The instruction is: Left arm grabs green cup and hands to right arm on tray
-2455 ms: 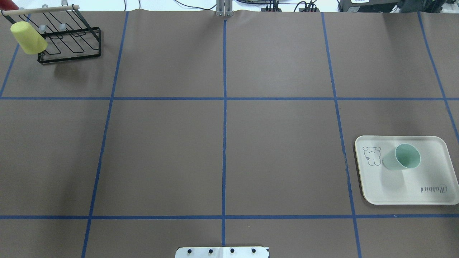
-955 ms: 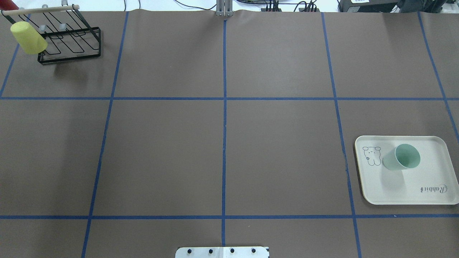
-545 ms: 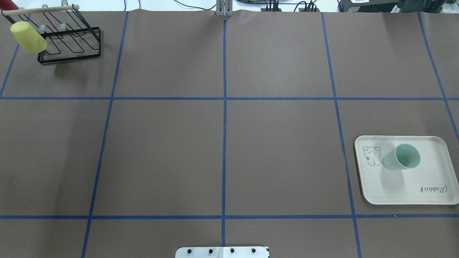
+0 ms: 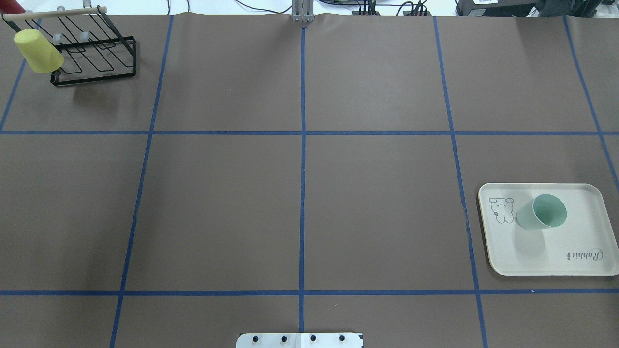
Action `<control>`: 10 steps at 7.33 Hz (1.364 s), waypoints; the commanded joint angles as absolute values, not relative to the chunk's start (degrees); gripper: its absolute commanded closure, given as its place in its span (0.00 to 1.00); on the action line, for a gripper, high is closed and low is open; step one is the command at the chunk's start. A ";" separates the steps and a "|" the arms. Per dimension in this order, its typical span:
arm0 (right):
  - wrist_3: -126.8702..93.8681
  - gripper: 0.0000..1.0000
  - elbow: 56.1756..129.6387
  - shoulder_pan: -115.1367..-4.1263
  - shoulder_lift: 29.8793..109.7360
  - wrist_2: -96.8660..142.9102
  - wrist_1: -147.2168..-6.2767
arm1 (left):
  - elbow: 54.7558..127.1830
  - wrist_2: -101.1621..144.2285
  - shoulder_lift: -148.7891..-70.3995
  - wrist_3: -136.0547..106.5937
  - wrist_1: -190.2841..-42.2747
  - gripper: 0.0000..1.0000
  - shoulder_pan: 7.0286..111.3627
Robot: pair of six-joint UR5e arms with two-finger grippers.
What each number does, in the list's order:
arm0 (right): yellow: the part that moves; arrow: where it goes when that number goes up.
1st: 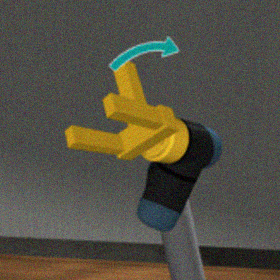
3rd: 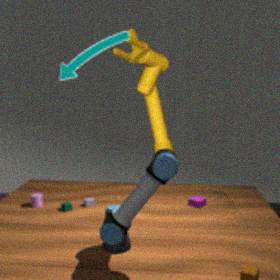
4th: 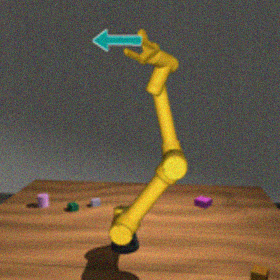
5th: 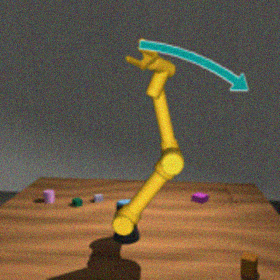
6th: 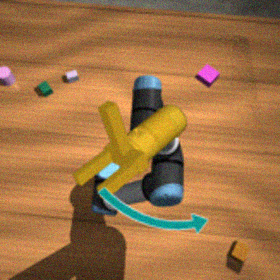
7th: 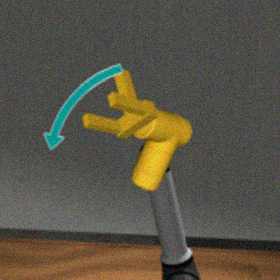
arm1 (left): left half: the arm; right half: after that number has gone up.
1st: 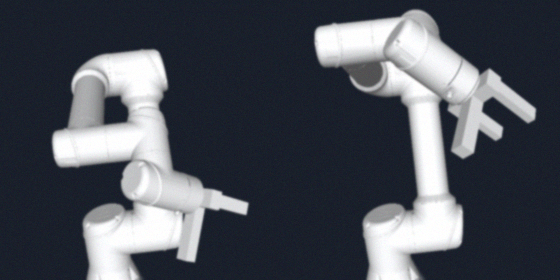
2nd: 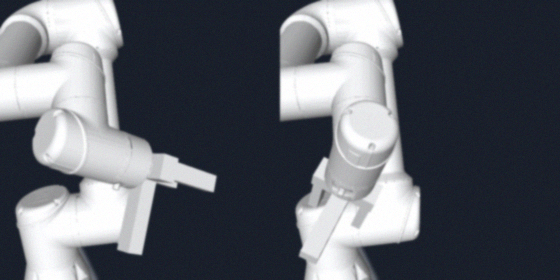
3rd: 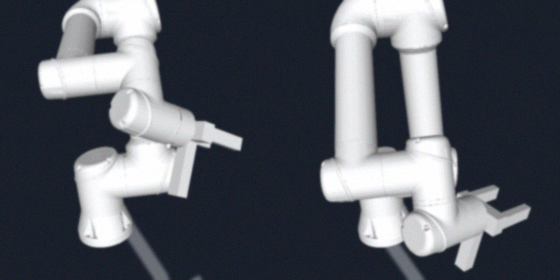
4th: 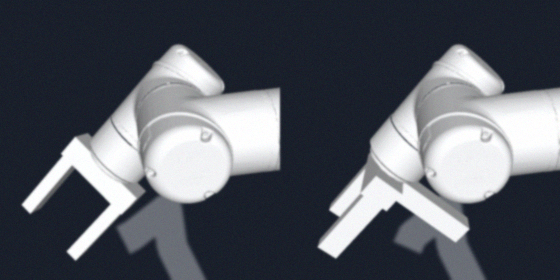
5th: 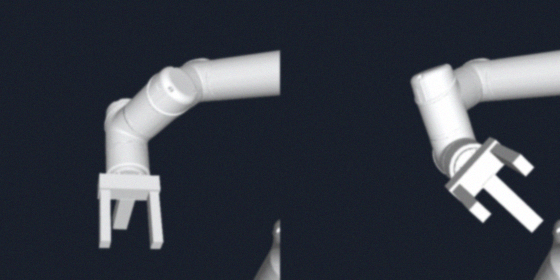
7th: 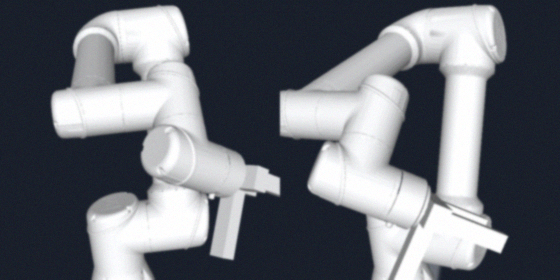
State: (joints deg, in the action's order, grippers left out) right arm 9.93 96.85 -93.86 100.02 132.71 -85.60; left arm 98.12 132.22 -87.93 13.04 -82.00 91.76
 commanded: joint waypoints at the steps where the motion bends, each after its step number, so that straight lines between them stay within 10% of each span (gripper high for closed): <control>1: 9.93 0.00 96.86 -93.78 100.02 132.71 -85.52 | 98.53 132.36 -87.45 10.37 -81.39 0.00 91.84; 10: 9.76 0.00 97.29 -93.60 99.67 132.89 -84.20 | 98.61 132.10 -87.71 10.90 -82.35 0.00 91.76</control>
